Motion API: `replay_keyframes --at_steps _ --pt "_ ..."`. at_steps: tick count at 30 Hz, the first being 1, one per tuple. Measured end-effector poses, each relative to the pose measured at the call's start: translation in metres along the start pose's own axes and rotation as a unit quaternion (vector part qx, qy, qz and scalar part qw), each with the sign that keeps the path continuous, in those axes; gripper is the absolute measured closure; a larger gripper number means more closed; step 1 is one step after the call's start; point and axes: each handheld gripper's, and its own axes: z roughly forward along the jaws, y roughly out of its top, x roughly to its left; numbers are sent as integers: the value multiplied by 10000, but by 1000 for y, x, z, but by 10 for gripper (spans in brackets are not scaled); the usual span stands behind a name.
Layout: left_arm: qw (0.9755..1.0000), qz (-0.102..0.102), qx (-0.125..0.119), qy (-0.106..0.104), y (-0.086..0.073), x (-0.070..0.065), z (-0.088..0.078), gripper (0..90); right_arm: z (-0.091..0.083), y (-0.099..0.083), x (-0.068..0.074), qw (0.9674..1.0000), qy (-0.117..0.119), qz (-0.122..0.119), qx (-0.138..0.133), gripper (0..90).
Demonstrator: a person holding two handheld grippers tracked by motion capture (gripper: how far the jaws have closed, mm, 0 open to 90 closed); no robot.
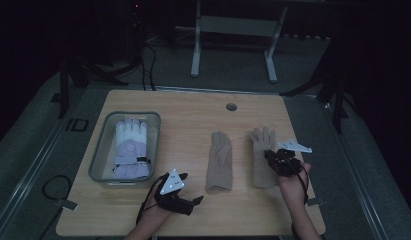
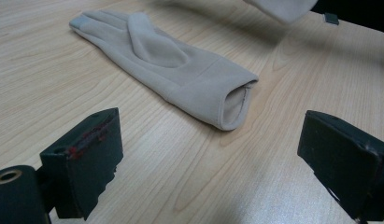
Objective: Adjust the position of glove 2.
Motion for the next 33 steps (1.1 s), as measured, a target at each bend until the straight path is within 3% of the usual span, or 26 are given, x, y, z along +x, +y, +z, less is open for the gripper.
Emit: replay_keyframes --at_steps 7,13,19,27,33 --pt "10000 20 -14 -7 0 1 -1 67 4 15 28 9995 196 202 -130 837" --pt "10000 43 -51 -6 1 1 -3 67 16 22 64 9986 382 327 -182 836" --pt "9999 97 -39 -25 3 0 -2 67 27 24 94 9987 339 342 -184 835" --pt "9998 167 7 -60 3 -2 -1 67 48 12 118 9979 363 542 3 833" --pt "9998 158 -12 -86 3 -3 -1 67 59 0 119 9979 205 616 67 829"
